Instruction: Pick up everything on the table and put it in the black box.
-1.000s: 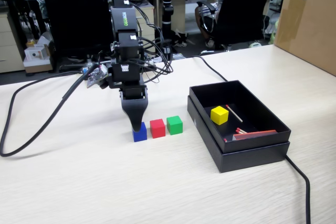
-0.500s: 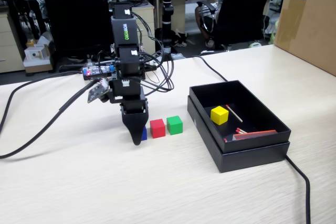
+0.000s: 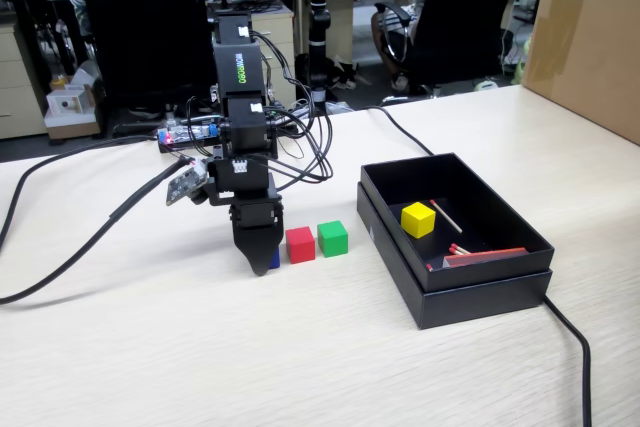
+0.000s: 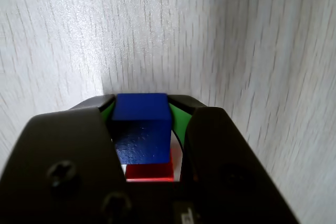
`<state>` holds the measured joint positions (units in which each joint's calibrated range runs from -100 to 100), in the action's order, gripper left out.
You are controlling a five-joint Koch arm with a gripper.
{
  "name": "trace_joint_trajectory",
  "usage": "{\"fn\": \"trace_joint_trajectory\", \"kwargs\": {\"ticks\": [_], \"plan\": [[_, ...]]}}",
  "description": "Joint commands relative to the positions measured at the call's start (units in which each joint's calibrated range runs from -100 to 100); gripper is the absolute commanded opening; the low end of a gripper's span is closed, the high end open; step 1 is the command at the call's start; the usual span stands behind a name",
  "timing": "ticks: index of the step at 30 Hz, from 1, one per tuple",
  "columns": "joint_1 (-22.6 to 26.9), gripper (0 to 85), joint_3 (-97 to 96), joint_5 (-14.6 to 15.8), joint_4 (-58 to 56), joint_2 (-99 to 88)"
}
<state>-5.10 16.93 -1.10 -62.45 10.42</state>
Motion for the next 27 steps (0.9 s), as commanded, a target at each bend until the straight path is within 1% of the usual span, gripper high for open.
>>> {"fn": "trace_joint_trajectory", "kwargs": {"ticks": [1, 8, 13, 15, 19, 23, 25, 27], "plan": [[-0.59, 0.9, 3.83, -0.15, -0.84, -2.22], [-1.71, 0.9, 2.74, -1.32, -0.84, -15.76], [-0.29, 0.9, 0.93, -1.81, -0.92, -27.35], [3.42, 0.9, 0.66, -1.03, -0.92, -34.34], [8.60, 0.9, 5.01, 0.44, -0.92, -36.64], [12.89, 0.9, 10.08, 1.76, -0.92, -35.26], [15.92, 0.9, 12.99, 2.74, -1.01, -31.94], [17.78, 0.9, 14.98, 3.66, -0.92, -28.49]]}}
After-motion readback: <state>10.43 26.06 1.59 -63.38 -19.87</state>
